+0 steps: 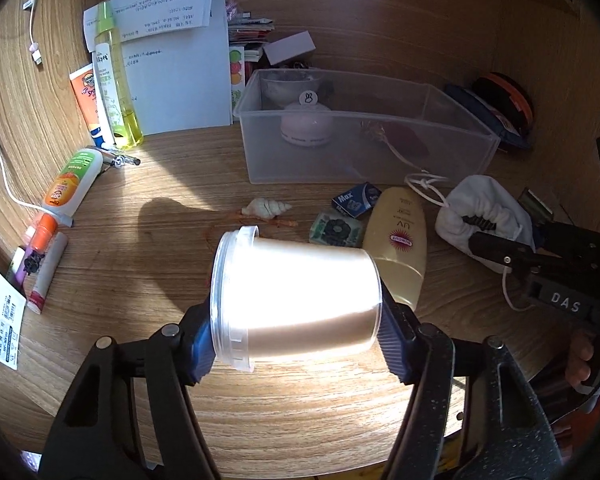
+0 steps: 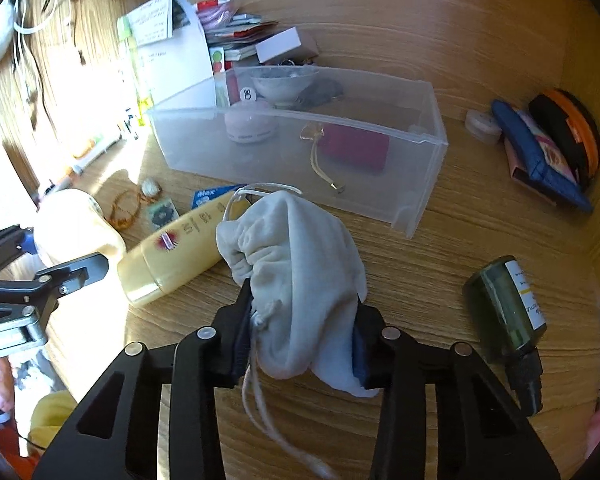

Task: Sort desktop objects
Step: 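Lift the cream container with the left gripper while the right grasps the white cloth bag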

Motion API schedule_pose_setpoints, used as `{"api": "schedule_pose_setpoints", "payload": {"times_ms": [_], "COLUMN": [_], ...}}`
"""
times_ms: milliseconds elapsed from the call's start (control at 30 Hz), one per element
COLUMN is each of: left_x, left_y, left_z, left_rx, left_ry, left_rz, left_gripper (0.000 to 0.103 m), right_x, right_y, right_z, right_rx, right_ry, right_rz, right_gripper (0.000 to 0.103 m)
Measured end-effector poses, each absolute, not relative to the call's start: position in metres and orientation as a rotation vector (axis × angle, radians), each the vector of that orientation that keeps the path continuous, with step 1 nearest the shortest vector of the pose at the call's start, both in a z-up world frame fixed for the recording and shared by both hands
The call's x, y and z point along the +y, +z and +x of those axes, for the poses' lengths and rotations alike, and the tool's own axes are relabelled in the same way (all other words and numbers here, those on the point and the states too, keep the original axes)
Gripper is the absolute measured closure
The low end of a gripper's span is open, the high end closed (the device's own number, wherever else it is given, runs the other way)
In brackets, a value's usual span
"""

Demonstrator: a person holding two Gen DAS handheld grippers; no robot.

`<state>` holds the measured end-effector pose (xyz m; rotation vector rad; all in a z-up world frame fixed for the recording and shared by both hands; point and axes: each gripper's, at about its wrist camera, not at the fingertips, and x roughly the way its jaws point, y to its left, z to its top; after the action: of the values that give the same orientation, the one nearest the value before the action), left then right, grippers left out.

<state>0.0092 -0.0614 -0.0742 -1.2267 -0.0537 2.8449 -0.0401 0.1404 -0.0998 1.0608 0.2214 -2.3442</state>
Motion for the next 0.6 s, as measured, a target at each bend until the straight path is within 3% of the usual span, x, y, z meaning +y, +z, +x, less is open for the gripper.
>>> {"api": "schedule_pose_setpoints", "payload": {"times_ms": [267, 600], "left_x": [-0.070, -0.073], "left_y": [-0.065, -0.050], "left_z": [0.005, 0.004], "left_rx": [-0.103, -0.107], "left_ry": [2.853, 2.888], "left_rz": [-1.216, -1.169], "left_gripper": [0.036, 0.037], "right_x": [0.157, 0.164], "right_y": [-0.078, -0.048], "right_z": [-0.037, -0.030], "right_rx": [0.087, 0.057], "right_ry": [-2.367, -2.363], "right_rz": [1.022, 0.928], "right_gripper": [0.069, 0.069]}}
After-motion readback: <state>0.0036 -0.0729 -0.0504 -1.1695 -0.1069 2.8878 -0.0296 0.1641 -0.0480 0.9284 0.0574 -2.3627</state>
